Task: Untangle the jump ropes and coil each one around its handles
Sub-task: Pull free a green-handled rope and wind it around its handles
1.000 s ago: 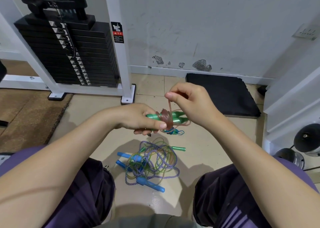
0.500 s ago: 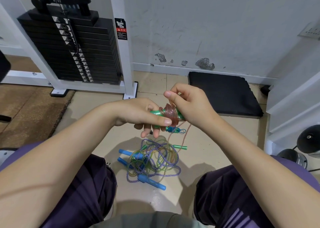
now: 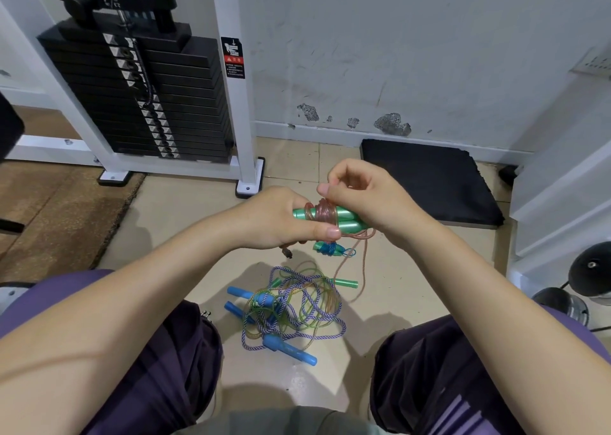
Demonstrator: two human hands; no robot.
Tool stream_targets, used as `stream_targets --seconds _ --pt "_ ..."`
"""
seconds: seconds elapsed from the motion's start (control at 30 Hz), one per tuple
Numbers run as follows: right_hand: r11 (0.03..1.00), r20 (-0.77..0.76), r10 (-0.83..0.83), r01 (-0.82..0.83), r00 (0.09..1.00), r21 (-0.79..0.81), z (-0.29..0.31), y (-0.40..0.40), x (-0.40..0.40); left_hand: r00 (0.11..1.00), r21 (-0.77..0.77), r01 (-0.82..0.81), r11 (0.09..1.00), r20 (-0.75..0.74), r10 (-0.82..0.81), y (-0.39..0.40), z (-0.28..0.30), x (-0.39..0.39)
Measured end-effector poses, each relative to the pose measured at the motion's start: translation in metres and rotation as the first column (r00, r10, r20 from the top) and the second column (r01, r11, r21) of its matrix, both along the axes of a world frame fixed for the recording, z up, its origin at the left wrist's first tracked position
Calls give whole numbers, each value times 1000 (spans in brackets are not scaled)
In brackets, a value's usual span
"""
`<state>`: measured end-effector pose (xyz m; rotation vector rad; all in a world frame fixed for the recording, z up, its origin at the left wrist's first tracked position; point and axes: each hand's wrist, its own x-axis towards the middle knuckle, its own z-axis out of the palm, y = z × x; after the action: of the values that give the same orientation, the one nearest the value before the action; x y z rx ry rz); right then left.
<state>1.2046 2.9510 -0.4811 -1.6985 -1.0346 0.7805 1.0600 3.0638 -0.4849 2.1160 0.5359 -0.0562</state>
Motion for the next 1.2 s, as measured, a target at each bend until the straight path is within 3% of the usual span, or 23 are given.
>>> stream_targets --seconds 0.1,0.17,0.27,0.37,0.47,0.57,0.67,0.8,0.9,1.0,1.1,1.2 --pt "999 -55 -11 9 998 -38 2 -1 0 998 -48 -30 998 61 33 1 2 0" --pt "1000 -207 17 -19 978 -11 3 -2 2 988 -114 -60 992 136 76 1 5 -1" --pt "995 -342 94 -93 935 18 1 -4 3 935 -214 -220 952 233 268 7 9 1" --pt "995 -249 69 -83 966 -46 -4 -4 -8 796 -362 -434 825 275 539 20 13 2" --pt "999 -33 29 -29 999 -20 -1 -1 -17 748 -361 -512 779 258 612 26 14 0" --pt "1000 200 9 -9 980 -3 2 1 -18 766 -312 -522 794 238 597 24 8 2" --pt "1000 445 8 -19 895 22 -1 -2 -15 791 -234 -527 817 217 572 23 2 5" --pt "995 649 1 -67 761 77 3 -10 -3 945 -94 -319 943 50 324 28 -4 2" --pt "993 613 11 -82 790 88 8 -14 6 993 -132 -56 990 -110 41 28 -2 -3" --pt "991 459 41 -95 887 95 7 -13 5 980 -179 106 978 -149 -133 23 0 -3" --pt "990 321 112 -135 940 49 2 -11 0 974 -136 169 976 -128 -187 18 3 -1" --pt "991 265 120 -131 957 26 0 -8 -4 986 -131 130 983 -85 -142 17 4 -1"
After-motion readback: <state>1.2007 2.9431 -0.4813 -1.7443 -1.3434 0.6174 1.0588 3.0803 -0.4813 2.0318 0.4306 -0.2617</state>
